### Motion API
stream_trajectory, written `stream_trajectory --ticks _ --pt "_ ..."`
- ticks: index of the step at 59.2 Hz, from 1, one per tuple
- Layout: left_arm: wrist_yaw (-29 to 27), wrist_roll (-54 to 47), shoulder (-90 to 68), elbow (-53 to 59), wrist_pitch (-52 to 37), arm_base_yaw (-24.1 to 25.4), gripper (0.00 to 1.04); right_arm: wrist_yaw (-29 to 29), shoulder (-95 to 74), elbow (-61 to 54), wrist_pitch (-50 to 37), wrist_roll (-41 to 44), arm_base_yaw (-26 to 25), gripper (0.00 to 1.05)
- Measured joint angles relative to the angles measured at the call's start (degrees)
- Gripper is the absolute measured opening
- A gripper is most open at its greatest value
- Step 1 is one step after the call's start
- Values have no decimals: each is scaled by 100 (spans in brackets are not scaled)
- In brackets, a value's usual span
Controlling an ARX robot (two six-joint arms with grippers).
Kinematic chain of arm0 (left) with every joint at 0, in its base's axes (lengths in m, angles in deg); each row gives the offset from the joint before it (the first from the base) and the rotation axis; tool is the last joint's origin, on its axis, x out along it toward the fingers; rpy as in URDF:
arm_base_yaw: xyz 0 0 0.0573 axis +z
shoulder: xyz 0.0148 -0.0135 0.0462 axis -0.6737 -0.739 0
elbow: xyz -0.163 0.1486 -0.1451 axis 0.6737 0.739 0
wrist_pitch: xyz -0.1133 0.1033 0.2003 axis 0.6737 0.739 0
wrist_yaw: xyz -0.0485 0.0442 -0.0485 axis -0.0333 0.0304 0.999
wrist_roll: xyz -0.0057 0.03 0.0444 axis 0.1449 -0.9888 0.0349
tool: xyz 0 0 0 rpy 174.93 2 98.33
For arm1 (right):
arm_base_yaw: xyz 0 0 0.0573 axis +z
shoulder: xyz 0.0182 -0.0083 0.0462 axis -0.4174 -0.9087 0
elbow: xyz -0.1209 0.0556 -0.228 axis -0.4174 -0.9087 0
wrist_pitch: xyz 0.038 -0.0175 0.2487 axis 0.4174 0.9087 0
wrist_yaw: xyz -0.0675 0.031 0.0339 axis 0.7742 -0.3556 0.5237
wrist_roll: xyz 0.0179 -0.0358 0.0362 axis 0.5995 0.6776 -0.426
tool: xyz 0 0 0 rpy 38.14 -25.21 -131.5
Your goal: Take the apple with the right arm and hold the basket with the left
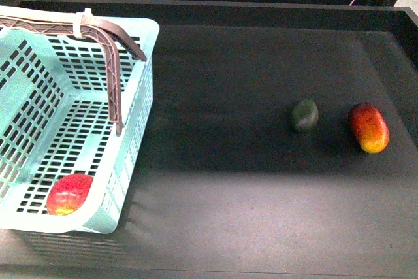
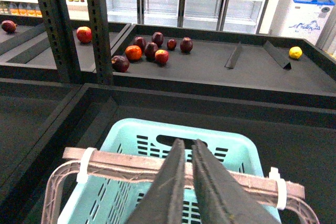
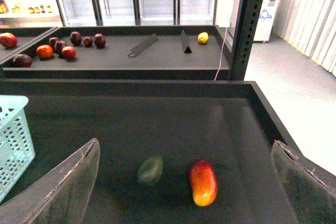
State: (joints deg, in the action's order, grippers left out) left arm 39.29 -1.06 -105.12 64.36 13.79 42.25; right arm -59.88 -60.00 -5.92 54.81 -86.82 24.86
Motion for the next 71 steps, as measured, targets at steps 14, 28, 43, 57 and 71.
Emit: stream_trajectory --ticks 14,28,43,57,71 --pt "0 -151 1259 824 428 0 3 0 -2 0 0 0 0 96" --pt "0 -160 1893 1351 590 0 3 0 -2 0 0 0 0 96" --pt "0 -173 3158 1508 1648 0 3 0 0 0 0 0 0 96" --pt "0 -175 4135 1510 2518 0 3 0 0 0 0 0 0 96" --pt "0 -175 4913 1510 3254 0 3 0 0 0 0 0 0 96"
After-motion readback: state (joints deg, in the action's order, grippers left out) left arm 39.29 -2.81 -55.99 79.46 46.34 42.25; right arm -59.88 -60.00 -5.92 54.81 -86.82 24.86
